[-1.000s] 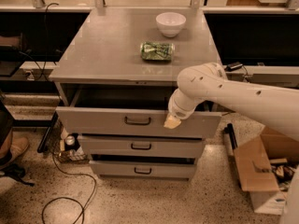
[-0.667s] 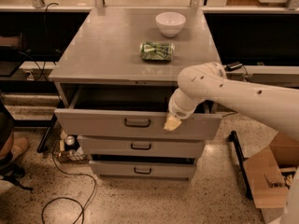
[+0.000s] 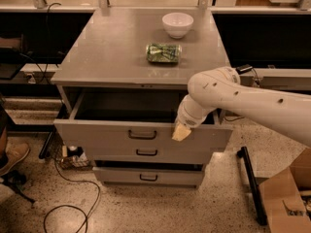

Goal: Open top drawer

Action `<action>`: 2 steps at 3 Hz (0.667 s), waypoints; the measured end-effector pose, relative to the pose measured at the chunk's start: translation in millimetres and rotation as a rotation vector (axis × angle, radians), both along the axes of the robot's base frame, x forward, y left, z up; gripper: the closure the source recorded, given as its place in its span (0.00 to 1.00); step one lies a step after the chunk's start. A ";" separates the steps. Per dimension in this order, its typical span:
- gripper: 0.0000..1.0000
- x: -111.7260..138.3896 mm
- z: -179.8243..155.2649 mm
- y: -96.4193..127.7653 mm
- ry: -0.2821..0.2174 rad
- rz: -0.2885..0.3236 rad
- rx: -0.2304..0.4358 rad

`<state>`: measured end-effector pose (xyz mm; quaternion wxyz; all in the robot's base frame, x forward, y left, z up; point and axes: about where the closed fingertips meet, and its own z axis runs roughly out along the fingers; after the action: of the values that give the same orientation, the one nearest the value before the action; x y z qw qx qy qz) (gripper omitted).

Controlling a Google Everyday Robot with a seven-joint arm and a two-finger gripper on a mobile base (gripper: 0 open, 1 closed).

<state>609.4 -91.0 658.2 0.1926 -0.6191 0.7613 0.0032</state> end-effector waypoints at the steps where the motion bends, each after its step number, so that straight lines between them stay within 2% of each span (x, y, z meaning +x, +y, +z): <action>1: 1.00 -4.5 -5.6 6.0 0.010 0.058 0.004; 2: 1.00 -7.9 -4.8 7.5 0.005 0.072 0.006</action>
Offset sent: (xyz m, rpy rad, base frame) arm -0.0619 0.0113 -0.0141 -0.0073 0.0237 0.1413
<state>601.5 -83.5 653.3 0.1920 -0.6454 0.7392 0.0139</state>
